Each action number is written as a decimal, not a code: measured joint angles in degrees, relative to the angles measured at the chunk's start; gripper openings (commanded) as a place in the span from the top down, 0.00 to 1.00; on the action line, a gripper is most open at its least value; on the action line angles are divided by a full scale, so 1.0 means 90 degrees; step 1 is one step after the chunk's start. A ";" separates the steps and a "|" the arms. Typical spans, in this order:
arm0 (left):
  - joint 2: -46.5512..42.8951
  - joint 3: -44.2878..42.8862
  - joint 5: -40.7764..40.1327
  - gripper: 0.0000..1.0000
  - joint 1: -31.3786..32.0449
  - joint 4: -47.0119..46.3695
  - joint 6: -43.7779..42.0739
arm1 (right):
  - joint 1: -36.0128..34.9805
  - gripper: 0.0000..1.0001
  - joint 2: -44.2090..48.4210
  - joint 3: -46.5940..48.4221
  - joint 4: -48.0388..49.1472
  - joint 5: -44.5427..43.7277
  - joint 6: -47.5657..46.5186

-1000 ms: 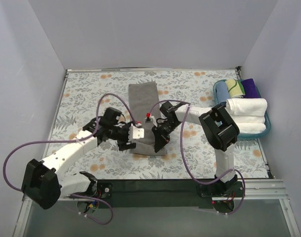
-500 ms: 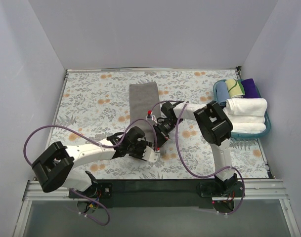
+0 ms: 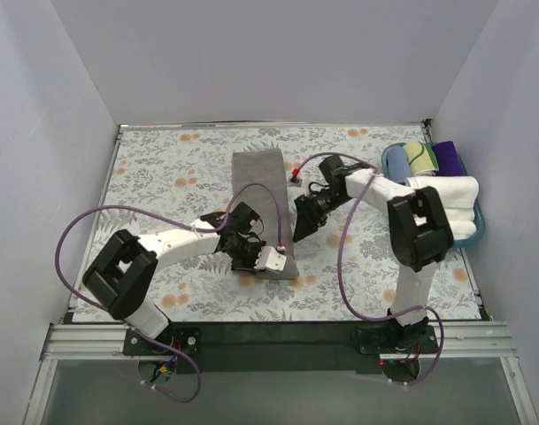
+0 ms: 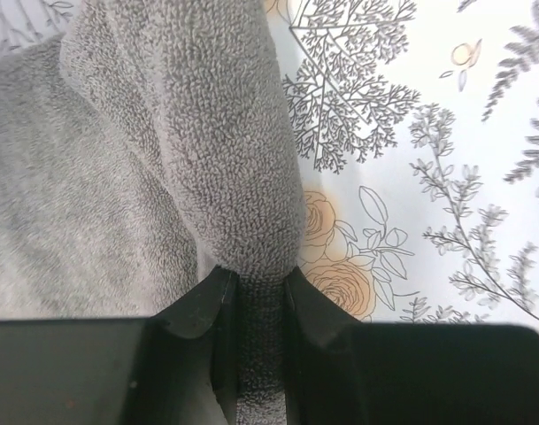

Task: Roll the towels
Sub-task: Roll the towel

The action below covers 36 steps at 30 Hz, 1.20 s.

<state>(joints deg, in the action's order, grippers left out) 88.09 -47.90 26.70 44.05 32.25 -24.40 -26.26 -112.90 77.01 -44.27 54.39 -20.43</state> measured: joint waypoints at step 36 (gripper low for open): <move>0.4216 -0.3317 0.3473 0.91 -0.1693 0.5005 -0.0639 | -0.3895 0.05 0.3087 -0.3636 0.4109 -0.4588 -0.2018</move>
<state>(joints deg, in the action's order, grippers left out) 126.04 -77.76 57.95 28.82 77.30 -30.15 -61.32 -85.12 44.29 -7.29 13.10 -38.59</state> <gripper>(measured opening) 0.163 0.947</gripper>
